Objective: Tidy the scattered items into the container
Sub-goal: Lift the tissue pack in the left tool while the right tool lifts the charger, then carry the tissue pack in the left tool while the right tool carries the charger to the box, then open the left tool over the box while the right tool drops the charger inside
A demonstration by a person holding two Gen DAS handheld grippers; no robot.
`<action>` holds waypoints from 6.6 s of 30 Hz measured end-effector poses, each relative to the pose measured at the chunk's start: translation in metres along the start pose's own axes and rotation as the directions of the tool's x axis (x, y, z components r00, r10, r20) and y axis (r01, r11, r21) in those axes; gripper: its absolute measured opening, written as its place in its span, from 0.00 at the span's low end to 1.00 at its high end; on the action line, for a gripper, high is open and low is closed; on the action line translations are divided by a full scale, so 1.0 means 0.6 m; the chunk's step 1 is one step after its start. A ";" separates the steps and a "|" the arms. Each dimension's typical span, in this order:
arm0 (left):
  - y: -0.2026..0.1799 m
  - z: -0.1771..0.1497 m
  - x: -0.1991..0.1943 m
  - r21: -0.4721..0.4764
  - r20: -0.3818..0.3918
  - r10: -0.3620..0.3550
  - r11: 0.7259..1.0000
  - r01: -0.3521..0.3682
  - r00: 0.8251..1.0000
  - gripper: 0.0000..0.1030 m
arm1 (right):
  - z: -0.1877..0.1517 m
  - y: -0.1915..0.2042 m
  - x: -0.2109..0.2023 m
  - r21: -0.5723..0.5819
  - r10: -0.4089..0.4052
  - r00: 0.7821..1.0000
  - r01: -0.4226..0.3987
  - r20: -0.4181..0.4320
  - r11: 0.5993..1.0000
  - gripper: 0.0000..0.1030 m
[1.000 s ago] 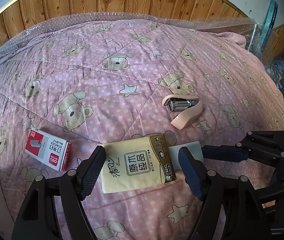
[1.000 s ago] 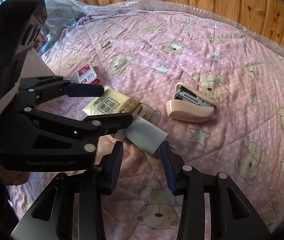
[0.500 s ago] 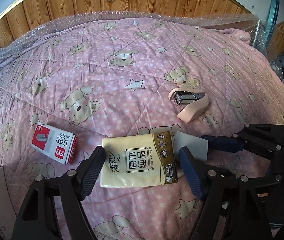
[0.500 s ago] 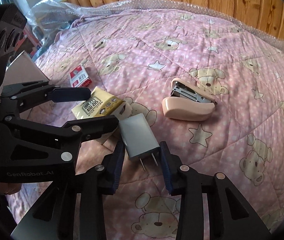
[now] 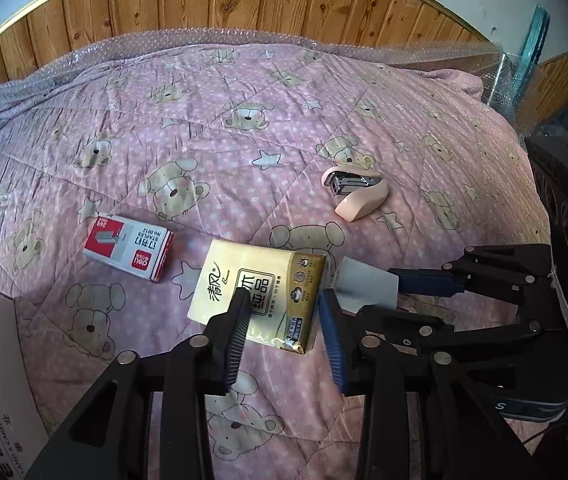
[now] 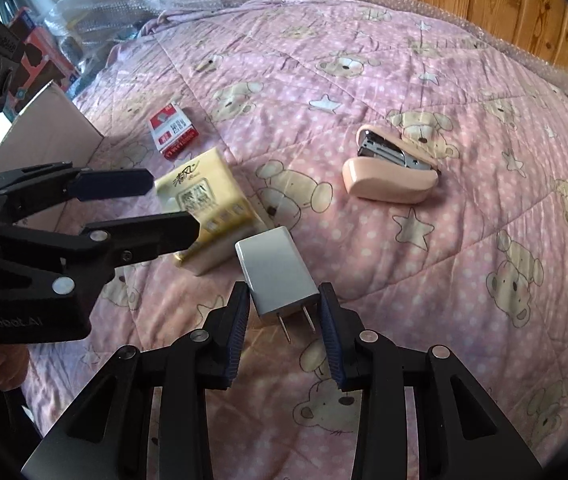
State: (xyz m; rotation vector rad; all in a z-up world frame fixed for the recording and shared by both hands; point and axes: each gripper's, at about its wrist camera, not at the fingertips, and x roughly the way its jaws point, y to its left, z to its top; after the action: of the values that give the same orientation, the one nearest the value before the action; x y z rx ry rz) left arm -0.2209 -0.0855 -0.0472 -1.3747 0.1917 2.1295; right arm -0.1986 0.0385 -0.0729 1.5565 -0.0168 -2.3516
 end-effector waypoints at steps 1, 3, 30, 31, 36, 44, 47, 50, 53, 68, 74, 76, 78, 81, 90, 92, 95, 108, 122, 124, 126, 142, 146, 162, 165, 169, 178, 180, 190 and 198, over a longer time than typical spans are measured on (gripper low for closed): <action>0.008 0.001 0.003 -0.042 -0.006 0.000 0.999 0.000 1.000 0.69 | -0.002 0.000 0.001 0.005 -0.001 1.000 0.001 -0.005 1.000 0.35; 0.025 0.007 0.012 -0.143 -0.009 -0.032 0.989 0.030 0.999 0.74 | -0.003 0.001 0.001 0.008 -0.006 1.000 0.006 -0.006 1.000 0.35; -0.002 -0.003 0.061 -0.101 -0.048 0.154 0.982 -0.158 0.987 0.51 | -0.038 0.037 -0.020 -0.037 -0.057 0.998 0.058 0.033 0.998 0.31; -0.004 -0.008 0.055 -0.102 -0.044 0.148 0.983 -0.152 0.988 0.51 | -0.043 0.037 -0.030 -0.027 -0.058 0.997 0.059 0.041 0.998 0.31; -0.022 -0.026 0.018 -0.113 -0.014 0.105 0.988 -0.106 0.994 0.51 | -0.074 0.041 -0.070 0.049 -0.063 0.995 0.059 0.078 0.997 0.31; -0.046 -0.057 -0.067 -0.110 0.076 0.046 0.993 -0.037 0.996 0.51 | -0.117 0.067 -0.129 0.125 -0.077 0.992 0.064 0.101 0.990 0.31; -0.047 -0.065 -0.093 -0.118 0.102 0.019 0.993 -0.007 0.995 0.51 | -0.127 0.080 -0.146 0.134 -0.086 0.991 0.072 0.102 0.988 0.31; -0.044 -0.080 -0.121 -0.124 0.124 -0.001 0.992 0.016 0.992 0.51 | -0.131 0.095 -0.163 0.143 -0.079 0.990 0.063 0.114 0.988 0.31; -0.041 -0.089 -0.147 -0.124 0.148 -0.015 0.992 0.034 0.989 0.51 | -0.127 0.122 -0.180 0.135 -0.071 0.988 0.053 0.134 0.989 0.31; 0.016 -0.147 -0.269 -0.164 0.247 -0.010 0.985 0.052 0.969 0.51 | -0.100 0.217 -0.208 0.093 -0.019 0.982 0.001 0.190 0.996 0.31; 0.033 -0.162 -0.308 -0.169 0.272 0.002 0.984 0.046 0.962 0.51 | -0.096 0.230 -0.213 0.109 0.018 0.979 -0.041 0.204 0.993 0.31; 0.038 -0.166 -0.321 -0.174 0.282 0.010 0.984 0.040 0.959 0.51 | -0.093 0.238 -0.215 0.104 0.029 0.976 -0.052 0.214 0.993 0.31; 0.045 -0.170 -0.332 -0.179 0.287 0.017 0.983 0.036 0.958 0.51 | -0.090 0.245 -0.217 0.107 0.043 0.973 -0.068 0.225 0.992 0.31; 0.054 -0.175 -0.345 -0.187 0.289 0.030 0.982 0.026 0.957 0.51 | -0.087 0.256 -0.219 0.116 0.056 0.969 -0.087 0.241 0.989 0.31; 0.071 -0.192 -0.370 -0.209 0.268 0.086 0.977 -0.029 0.960 0.51 | -0.087 0.265 -0.205 0.108 0.110 0.957 -0.143 0.267 0.984 0.31; 0.083 -0.190 -0.378 -0.236 0.275 0.094 0.971 -0.027 0.957 0.51 | -0.083 0.261 -0.209 0.097 0.111 0.956 -0.141 0.270 0.985 0.31; 0.107 -0.189 -0.396 -0.267 0.284 0.108 0.963 -0.030 0.953 0.51 | -0.074 0.258 -0.223 0.084 0.129 0.949 -0.160 0.289 0.984 0.31; 0.249 -0.211 -0.468 -0.342 0.289 0.209 0.934 -0.103 0.934 0.51 | -0.003 0.372 -0.250 -0.043 0.214 0.932 -0.210 0.292 0.977 0.31; 0.321 -0.261 -0.457 -0.373 0.224 0.242 0.916 -0.146 0.944 0.51 | 0.050 0.500 -0.212 -0.163 0.231 0.945 -0.197 0.231 0.967 0.31; 0.330 -0.266 -0.453 -0.379 0.217 0.242 0.914 -0.147 0.946 0.51 | 0.060 0.508 -0.204 -0.172 0.231 0.948 -0.195 0.221 0.966 0.31; 0.339 -0.268 -0.448 -0.386 0.208 0.243 0.910 -0.149 0.947 0.51 | 0.070 0.518 -0.196 -0.183 0.229 0.950 -0.192 0.211 0.964 0.31; 0.414 -0.228 -0.409 -0.407 0.127 0.243 0.897 -0.173 0.962 0.51 | 0.146 0.550 -0.129 -0.228 0.218 0.965 -0.181 0.148 0.957 0.31; 0.436 -0.210 -0.393 -0.421 0.107 0.227 0.892 -0.163 0.968 0.51 | 0.164 0.552 -0.112 -0.232 0.213 0.968 -0.178 0.136 0.956 0.31; 0.475 -0.190 -0.342 -0.416 0.027 0.201 0.893 -0.172 0.979 0.51 | 0.209 0.543 -0.032 -0.218 0.193 0.978 -0.172 0.079 0.961 0.31; 0.474 -0.175 -0.332 -0.414 0.034 0.190 0.896 -0.159 0.981 0.51 | 0.209 0.543 -0.023 -0.229 0.188 0.980 -0.168 0.068 0.959 0.31; 0.482 -0.152 -0.305 -0.432 0.029 0.156 0.893 -0.129 0.987 0.51 | 0.206 0.548 -0.017 -0.258 0.192 0.980 -0.173 0.053 0.950 0.31; 0.501 -0.121 -0.258 -0.470 0.028 0.089 0.880 -0.066 0.996 0.51 | 0.195 0.545 0.000 -0.291 0.180 0.984 -0.169 0.010 0.942 0.31; 0.510 -0.119 -0.254 -0.478 0.028 0.093 0.875 -0.069 0.995 0.51 | 0.190 0.551 0.000 -0.307 0.189 0.982 -0.181 -0.001 0.934 0.31; 0.526 -0.115 -0.233 -0.490 0.021 0.086 0.870 -0.065 0.996 0.55 | 0.178 0.559 0.016 -0.303 0.217 0.976 -0.216 -0.031 0.928 0.32; 0.515 -0.120 -0.232 -0.466 0.014 0.114 0.880 -0.094 0.993 0.64 | 0.179 0.535 -0.007 -0.253 0.264 0.964 -0.253 0.009 0.934 0.32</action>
State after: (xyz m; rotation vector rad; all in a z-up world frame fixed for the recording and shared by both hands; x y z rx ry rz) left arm -0.2929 -0.4231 -0.0175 -1.6089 -0.2914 2.3932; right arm -0.2111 -0.2824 0.0337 1.2971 0.0586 -2.0898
